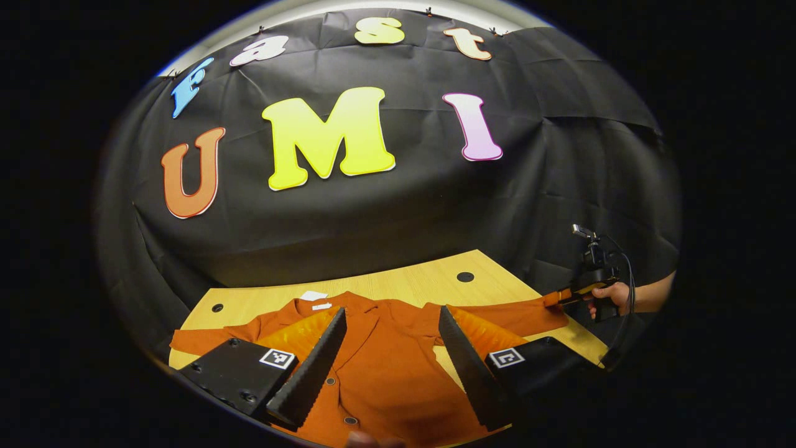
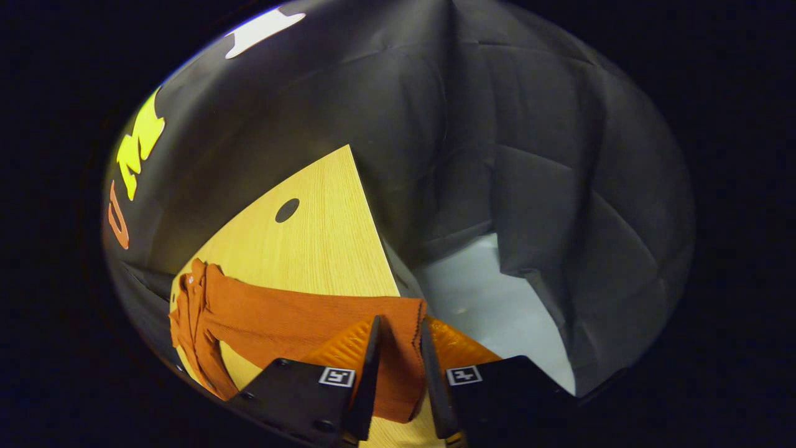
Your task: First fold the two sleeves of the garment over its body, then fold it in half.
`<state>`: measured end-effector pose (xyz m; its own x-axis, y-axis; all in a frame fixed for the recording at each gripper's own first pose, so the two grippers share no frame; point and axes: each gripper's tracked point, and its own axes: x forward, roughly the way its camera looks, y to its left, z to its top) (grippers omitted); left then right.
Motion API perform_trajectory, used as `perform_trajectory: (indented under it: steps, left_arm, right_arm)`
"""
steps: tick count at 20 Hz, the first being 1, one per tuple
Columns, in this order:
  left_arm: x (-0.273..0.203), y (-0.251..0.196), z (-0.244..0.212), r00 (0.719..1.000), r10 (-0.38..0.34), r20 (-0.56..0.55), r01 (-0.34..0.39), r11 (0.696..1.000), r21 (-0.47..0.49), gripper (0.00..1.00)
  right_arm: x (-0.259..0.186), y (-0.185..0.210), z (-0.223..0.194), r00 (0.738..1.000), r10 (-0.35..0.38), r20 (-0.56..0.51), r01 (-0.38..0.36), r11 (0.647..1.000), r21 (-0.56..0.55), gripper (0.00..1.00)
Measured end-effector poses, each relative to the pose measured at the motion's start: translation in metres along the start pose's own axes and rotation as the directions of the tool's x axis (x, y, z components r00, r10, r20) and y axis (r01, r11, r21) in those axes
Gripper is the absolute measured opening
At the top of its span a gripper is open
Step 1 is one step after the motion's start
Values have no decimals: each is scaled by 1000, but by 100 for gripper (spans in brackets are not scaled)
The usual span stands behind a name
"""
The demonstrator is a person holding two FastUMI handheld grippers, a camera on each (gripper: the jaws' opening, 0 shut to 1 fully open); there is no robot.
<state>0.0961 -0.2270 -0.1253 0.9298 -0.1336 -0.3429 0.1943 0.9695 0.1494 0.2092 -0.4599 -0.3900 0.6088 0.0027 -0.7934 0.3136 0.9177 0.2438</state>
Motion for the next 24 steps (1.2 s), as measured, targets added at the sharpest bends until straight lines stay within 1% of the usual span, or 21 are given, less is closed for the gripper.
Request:
perform_trajectory:
  steps: [2,3,4,7,10,13,15,17,20,24]
  left_arm:
    - [-2,1,0,1000,2,4,-2,1000,-2,98]
    - [-4,3,0,1000,4,7,-4,1000,-4,99]
    - [-5,5,1,1000,8,10,-8,1000,-7,99]
    - [-10,16,0,999,31,19,-31,999,-20,99]
    - [-17,32,-1,998,50,39,-48,998,-49,99]
    - [-25,52,-1,996,66,60,-61,995,-80,99]
    - [-34,71,2,993,80,91,-72,993,-89,99]
    - [-46,95,-1,989,95,112,-85,992,-95,99]
    - [-65,138,-7,982,124,145,-105,986,-131,99]
    - [-92,198,-21,972,164,167,-136,976,-169,99]
  right_arm:
    - [-4,-6,4,999,-26,19,27,999,-47,17]
    - [-7,0,7,1000,1,24,0,999,-46,5]
    - [-7,7,8,1000,22,22,-21,999,-45,3]
    - [-24,27,15,997,67,50,-63,996,-66,3]
    - [-58,56,35,988,107,110,-100,992,-73,3]
    - [-95,87,50,979,132,154,-123,990,-65,2]
    - [-121,110,55,976,131,174,-117,989,-87,2]
    - [-148,144,61,970,143,195,-123,986,-110,3]
    - [-191,200,59,963,164,212,-131,978,-159,2]
    - [-230,293,50,952,218,214,-180,966,-183,2]
